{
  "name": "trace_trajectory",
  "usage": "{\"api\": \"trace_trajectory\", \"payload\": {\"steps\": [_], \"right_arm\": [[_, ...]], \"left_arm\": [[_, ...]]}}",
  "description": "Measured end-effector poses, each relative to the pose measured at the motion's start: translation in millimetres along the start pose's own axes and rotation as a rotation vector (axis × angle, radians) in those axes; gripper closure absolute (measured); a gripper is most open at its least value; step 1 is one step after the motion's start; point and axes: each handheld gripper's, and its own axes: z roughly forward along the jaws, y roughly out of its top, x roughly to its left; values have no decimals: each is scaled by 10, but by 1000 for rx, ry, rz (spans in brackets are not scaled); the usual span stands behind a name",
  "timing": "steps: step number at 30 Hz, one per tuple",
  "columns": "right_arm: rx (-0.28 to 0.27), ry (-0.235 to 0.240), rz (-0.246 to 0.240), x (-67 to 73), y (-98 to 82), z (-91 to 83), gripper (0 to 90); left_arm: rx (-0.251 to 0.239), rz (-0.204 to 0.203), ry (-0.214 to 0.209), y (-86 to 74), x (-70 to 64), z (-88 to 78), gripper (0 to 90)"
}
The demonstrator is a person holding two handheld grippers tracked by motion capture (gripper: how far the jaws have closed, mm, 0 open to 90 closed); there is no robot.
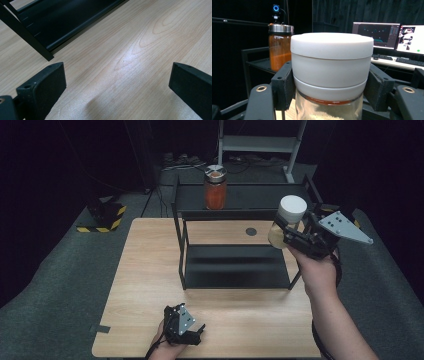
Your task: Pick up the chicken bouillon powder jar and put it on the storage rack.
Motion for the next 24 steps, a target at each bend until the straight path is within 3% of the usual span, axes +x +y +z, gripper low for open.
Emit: {"api": "trace_trajectory", "payload": {"steps": [16,24], "right_arm": [[-30,-38,-29,67,289,165,336],[-37,-65,1,50,361,296,335]], "left_arm": [[-11,-6,-12,-21,28,-12,12],[-13,-6,-9,-24,25,-13,12]]}}
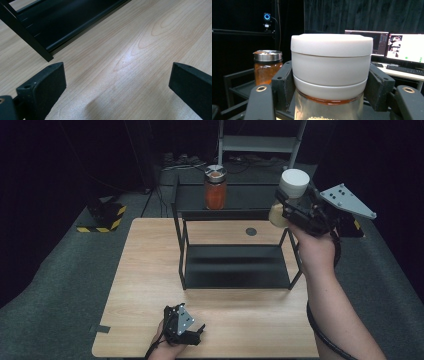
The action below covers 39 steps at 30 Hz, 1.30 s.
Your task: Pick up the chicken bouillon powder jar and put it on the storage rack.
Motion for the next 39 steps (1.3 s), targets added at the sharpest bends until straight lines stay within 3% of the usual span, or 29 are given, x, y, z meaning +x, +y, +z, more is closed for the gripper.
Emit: {"api": "trace_trajectory", "payload": {"steps": [14,30,39], "right_arm": [[6,-4,16,9,51,262,335],[27,-53,23,9,73,607,334],[32,-71,29,-19,50,719,334]], "left_arm": [[-7,-6,0,-14,4,-7,12],[-17,-15,-8,-31,27,-15,12],[-23,-33,-15,-44,57,-18,12]]}}
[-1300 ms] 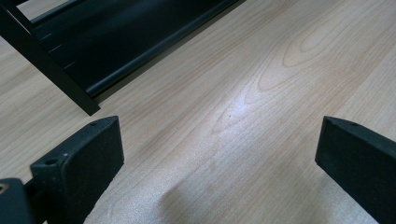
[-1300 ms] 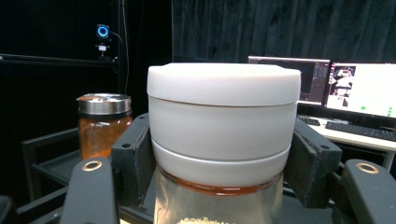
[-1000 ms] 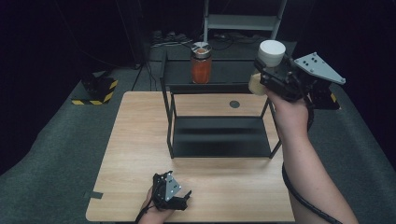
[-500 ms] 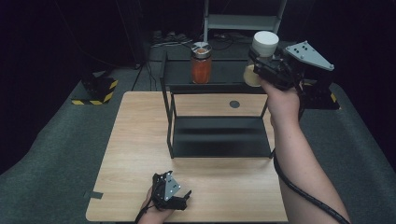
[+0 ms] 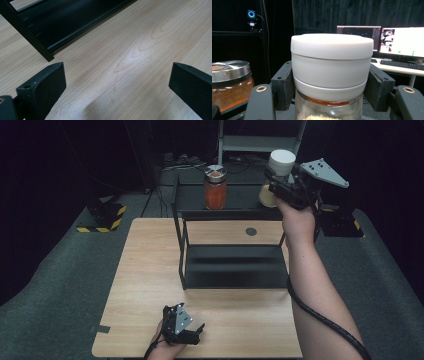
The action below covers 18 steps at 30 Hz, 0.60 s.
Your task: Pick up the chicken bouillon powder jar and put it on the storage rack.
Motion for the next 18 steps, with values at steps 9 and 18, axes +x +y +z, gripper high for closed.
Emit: {"api": "trace_trajectory", "payload": {"steps": [9,18], "right_arm": [[15,5,-17,9,-23,56,334],[14,7,-9,10,-58,82,334]], "left_arm": [[-1,4,0,-2,-4,-2,12],[-7,-3,-7,-14,17,-11,13]]}}
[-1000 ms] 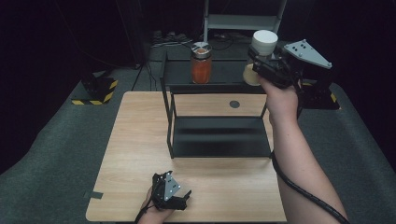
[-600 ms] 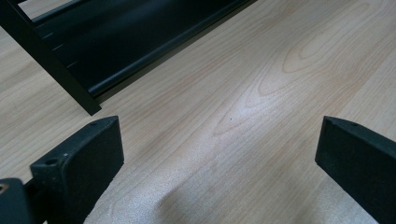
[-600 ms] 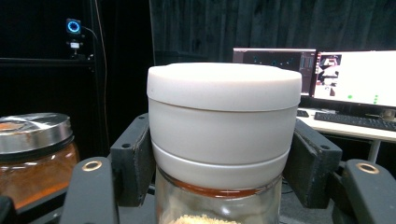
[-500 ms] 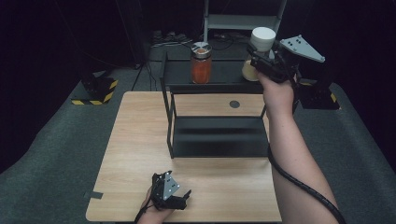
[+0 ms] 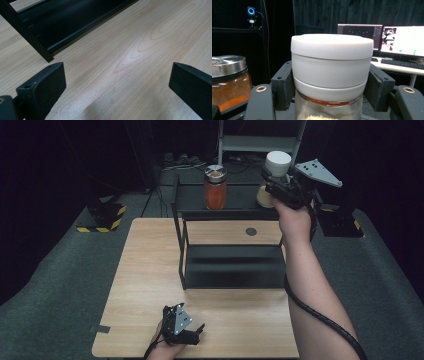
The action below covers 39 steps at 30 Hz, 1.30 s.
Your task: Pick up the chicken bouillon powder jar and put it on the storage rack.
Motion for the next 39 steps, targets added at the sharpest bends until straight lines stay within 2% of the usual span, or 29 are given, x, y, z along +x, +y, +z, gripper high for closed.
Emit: {"api": "trace_trajectory", "payload": {"steps": [21,29,32,33,37,39], "right_arm": [[-8,1,-34,43,-88,32,333],[5,1,-25,39,-56,32,329],[27,7,-10,32,-33,36,237],[27,7,-10,32,-33,36,237],[32,-18,22,70,-21,27,88],[32,-16,28,71,-18,19,63]], "left_arm": [[0,3,-8,-2,3,-4,12],[0,-1,-10,-1,13,-4,12],[-10,-4,-14,-20,23,-10,12],[-10,-4,-14,-20,23,-10,12],[-11,-17,-18,-23,39,-10,12],[-11,-17,-18,-24,41,-11,13]]}}
